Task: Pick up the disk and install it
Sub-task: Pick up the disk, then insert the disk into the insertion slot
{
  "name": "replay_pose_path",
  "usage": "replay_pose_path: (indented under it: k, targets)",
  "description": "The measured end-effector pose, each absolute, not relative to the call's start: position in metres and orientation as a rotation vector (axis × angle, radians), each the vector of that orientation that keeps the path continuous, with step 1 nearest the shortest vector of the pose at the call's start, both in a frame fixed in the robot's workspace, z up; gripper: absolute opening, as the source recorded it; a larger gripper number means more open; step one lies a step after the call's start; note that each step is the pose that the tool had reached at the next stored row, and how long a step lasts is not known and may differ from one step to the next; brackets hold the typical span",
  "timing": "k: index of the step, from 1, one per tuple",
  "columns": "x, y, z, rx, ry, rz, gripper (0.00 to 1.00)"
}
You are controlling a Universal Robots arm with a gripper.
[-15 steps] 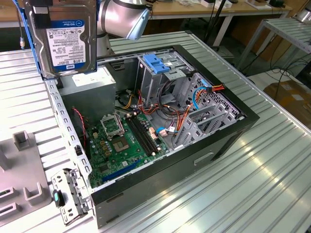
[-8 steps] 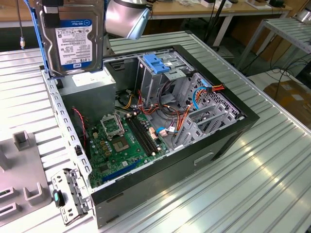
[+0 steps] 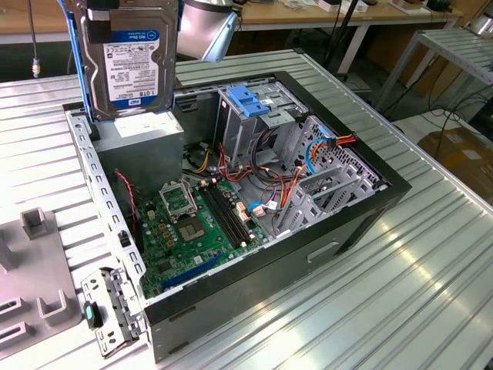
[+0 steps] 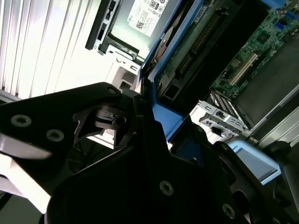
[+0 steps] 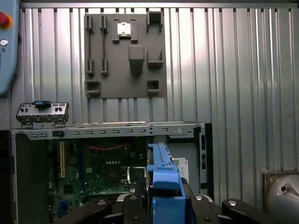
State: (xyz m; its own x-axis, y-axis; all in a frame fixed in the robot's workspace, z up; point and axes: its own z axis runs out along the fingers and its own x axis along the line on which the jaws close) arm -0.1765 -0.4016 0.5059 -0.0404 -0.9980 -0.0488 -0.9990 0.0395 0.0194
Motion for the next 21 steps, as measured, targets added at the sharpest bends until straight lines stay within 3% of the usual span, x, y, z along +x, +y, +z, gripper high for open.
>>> replay_pose_path:
  k: [21]
  targets:
    - [-0.154, -0.411, 0.503, -2.151, 2.259, 0.074, 0.37]
